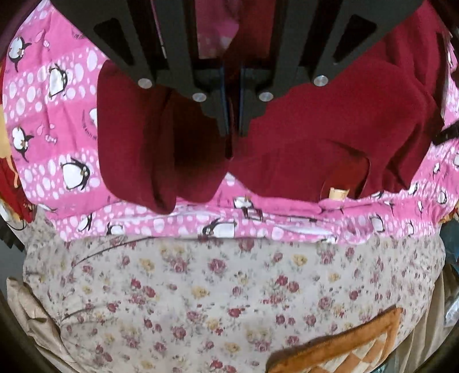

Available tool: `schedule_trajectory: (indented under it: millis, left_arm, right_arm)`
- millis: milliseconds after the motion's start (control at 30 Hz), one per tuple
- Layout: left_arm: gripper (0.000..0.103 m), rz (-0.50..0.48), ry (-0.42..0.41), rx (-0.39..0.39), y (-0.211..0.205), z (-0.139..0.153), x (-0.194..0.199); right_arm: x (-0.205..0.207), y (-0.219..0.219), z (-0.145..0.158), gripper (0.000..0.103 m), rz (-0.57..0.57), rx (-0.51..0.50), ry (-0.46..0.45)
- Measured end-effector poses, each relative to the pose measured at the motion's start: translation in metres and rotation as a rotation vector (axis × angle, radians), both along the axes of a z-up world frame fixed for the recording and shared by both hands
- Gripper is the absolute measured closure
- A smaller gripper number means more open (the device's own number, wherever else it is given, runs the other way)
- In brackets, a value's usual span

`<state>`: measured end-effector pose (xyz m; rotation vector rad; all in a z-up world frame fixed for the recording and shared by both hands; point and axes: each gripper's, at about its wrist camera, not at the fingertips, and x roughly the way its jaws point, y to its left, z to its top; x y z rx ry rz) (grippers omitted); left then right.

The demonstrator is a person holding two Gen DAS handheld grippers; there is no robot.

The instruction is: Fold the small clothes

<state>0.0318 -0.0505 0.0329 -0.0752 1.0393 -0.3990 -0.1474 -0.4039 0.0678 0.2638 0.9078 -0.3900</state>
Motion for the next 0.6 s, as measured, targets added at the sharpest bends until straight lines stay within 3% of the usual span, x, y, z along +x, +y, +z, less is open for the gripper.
schedule_trajectory:
  millis: [133,167,200,233,367,467,500,533,600]
  left_arm:
    - [0.075,-0.057,0.09,0.052,-0.018,-0.02,0.026]
    - [0.08,-0.058,0.072,0.059,-0.022,-0.021,0.03]
    - [0.1,-0.068,0.058,0.056,-0.025,-0.021,0.031]
    - [0.103,-0.08,0.051,0.052,-0.027,-0.019,0.033]
    - [0.103,-0.034,0.005,0.008,-0.012,-0.011,0.03]
    - [0.103,0.057,0.004,-0.05,0.016,-0.017,0.03]
    - [0.103,0.088,0.01,-0.055,0.023,-0.021,0.033]
    - [0.103,0.155,0.007,-0.012,0.032,-0.024,0.036]
    - [0.103,0.182,0.041,-0.05,0.044,-0.031,0.041]
  right_arm:
    - [-0.003,-0.001,0.003,0.096,-0.004,0.013,-0.014]
    - [-0.003,-0.001,0.004,0.096,-0.004,0.014,-0.021]
    - [-0.003,0.0,0.006,0.096,-0.003,0.014,-0.033]
    - [-0.004,0.0,0.009,0.096,-0.003,0.013,-0.041]
    - [-0.014,0.003,0.031,0.096,-0.011,-0.01,-0.13]
    - [-0.024,0.002,0.035,0.096,-0.037,-0.023,-0.171]
    - [-0.024,0.002,0.029,0.097,-0.037,-0.031,-0.147]
    - [-0.022,0.001,0.017,0.097,-0.037,-0.032,-0.107]
    - [-0.019,-0.003,-0.002,0.096,-0.048,-0.007,-0.042]
